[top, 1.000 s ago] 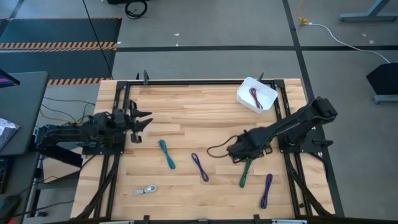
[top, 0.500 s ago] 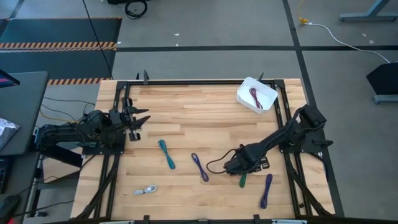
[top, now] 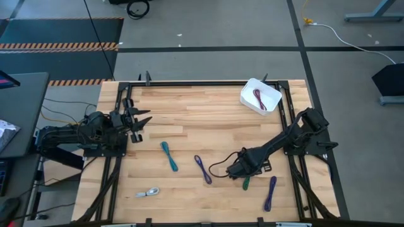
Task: Pick and place USB-C Cables
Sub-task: Put the green charger cable into the white bin
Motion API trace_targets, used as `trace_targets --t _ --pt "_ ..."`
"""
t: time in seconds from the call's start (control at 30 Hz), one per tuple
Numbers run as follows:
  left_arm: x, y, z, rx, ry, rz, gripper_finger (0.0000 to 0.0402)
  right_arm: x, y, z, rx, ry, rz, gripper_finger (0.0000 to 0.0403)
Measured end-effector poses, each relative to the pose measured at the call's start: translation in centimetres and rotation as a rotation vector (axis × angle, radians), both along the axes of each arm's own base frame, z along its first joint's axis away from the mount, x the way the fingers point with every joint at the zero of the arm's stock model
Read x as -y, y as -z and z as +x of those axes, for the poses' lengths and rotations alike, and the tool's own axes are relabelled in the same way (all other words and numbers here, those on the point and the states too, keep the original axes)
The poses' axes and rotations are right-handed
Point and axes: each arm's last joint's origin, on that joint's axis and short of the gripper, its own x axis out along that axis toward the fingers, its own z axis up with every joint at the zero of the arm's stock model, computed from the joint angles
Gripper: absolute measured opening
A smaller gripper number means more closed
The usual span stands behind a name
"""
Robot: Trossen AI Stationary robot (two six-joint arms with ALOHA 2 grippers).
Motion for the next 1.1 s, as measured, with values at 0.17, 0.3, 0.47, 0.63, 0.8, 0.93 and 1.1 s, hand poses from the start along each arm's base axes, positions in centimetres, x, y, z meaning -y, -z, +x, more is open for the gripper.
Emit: trace_targets --t 0.17,0.3,0.47,0.63,0.8,0.93,1.1 --pt "0.0 0.2 0.1 -0.016 0.011 -0.029 0.0126 0.1 0.0 0.0 0.006 -0.046 -0.009 0.0049" --pt "0.0 0.5 0.2 -0.042 0.019 -0.055 0.0126 0.1 -0.1 -0.1 0.004 -0.091 -0.006 0.0013" --pt "0.0 0.7 0.3 -0.063 0.032 -0.095 0.0126 0.8 -0.2 -0.2 -0.023 -0.163 -0.005 0.0013" --pt "0.0 1.0 0.3 -0.085 0.048 -0.15 0.0126 2.0 -1.9 0.4 -0.047 -0.242 -0.06 0.0011" --pt "0.0 1.4 0.5 -0.112 0.06 -0.204 0.0126 4.2 -5.5 1.1 -0.145 -0.341 -0.172 0.0011" --pt "0.0 1.8 0.6 -0.136 0.075 -0.269 0.0126 6.8 -8.7 1.3 -0.267 -0.408 -0.314 0.0011" --pt "-0.1 2.4 0.7 -0.185 0.085 -0.345 0.0126 10.1 -10.6 2.8 -0.182 -0.602 -0.424 0.0011"
